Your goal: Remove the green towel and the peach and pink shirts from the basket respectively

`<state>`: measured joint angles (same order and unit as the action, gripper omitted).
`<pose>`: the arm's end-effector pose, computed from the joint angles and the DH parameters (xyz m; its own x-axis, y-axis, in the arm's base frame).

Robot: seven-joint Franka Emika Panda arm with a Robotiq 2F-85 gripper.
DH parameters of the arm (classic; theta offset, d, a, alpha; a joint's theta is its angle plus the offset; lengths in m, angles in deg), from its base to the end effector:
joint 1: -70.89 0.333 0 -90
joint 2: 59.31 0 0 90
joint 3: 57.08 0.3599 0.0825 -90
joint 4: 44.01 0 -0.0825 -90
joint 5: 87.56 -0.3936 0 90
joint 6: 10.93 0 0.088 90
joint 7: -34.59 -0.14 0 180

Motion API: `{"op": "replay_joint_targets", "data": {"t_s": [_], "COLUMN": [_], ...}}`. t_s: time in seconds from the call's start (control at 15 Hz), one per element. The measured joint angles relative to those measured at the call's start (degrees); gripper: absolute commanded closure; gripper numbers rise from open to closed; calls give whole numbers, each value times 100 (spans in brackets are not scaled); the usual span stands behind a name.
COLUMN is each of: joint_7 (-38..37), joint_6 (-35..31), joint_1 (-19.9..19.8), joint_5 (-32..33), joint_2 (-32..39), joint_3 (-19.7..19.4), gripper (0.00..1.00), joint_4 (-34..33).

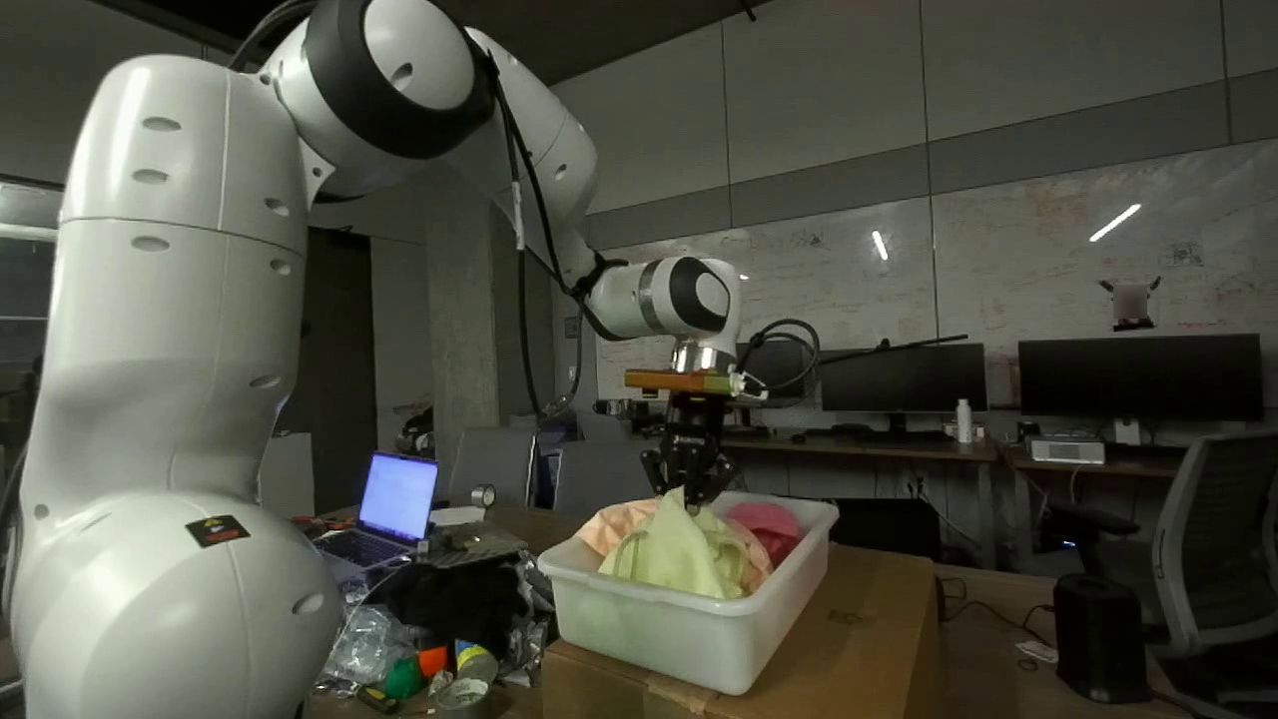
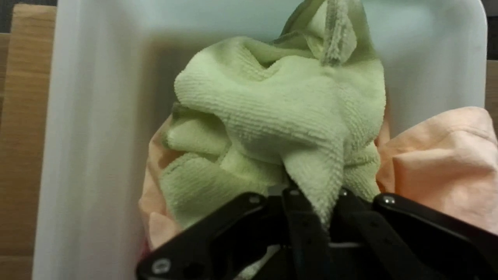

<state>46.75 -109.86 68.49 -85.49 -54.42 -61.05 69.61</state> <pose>0.5304 -0.0632 0.4080 0.9355 0.1111 -0.3355 0.1060 -0.9938 -0.0338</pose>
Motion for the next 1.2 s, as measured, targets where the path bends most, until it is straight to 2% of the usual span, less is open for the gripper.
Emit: {"op": "replay_joint_targets", "data": {"t_s": [0.73, 1.2], "joint_7": [-758, -1254], "joint_6": [-1051, -1179], "joint_1": [10, 169], "joint_5": [391, 1149], "joint_2": [-1300, -1597], "joint_3": [84, 623], "gripper": [95, 95], "joint_4": [-64, -229]}}
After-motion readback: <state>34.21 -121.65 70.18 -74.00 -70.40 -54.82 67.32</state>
